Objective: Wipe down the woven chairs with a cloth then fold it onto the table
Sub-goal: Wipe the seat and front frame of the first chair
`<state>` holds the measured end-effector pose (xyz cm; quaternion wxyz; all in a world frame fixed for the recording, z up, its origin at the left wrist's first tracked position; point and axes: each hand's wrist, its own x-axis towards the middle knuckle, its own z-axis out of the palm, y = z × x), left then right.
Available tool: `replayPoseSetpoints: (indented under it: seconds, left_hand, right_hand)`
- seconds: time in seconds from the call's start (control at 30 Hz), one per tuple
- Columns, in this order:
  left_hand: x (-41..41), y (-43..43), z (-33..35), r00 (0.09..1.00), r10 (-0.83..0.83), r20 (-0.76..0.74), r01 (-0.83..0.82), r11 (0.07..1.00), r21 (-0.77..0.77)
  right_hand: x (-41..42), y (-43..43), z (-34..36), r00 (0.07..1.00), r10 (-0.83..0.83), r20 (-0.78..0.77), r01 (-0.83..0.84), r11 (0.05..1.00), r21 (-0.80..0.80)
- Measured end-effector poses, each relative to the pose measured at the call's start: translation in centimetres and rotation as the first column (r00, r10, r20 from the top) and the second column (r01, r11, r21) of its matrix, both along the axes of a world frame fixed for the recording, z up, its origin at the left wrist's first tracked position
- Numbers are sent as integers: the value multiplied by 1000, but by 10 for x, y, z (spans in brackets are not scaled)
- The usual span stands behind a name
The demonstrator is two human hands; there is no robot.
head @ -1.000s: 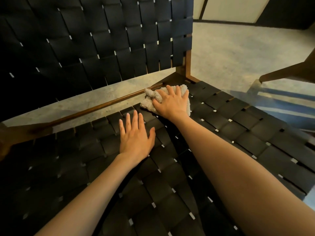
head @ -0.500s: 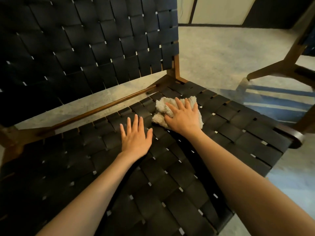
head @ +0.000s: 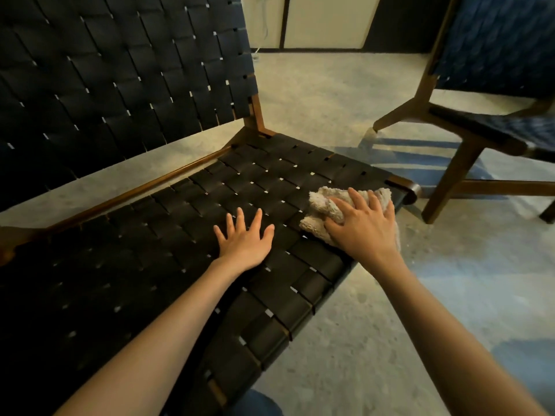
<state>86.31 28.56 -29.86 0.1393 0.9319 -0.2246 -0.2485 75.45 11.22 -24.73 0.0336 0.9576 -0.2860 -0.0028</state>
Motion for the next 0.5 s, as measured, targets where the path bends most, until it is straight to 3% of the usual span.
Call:
replayPoseSetpoints:
  seconds: [0.23, 0.5]
  left_hand:
    - [-9, -10, 3, 1000, 9, 18, -9, 1000, -3]
    - [15, -27, -16, 996, 16, 93, -9, 997, -74]
  right_hand:
    - [-7, -15, 4, 981, -175, 82, 177, 984, -21]
    - [38, -46, 3, 986, -162, 39, 165, 983, -80]
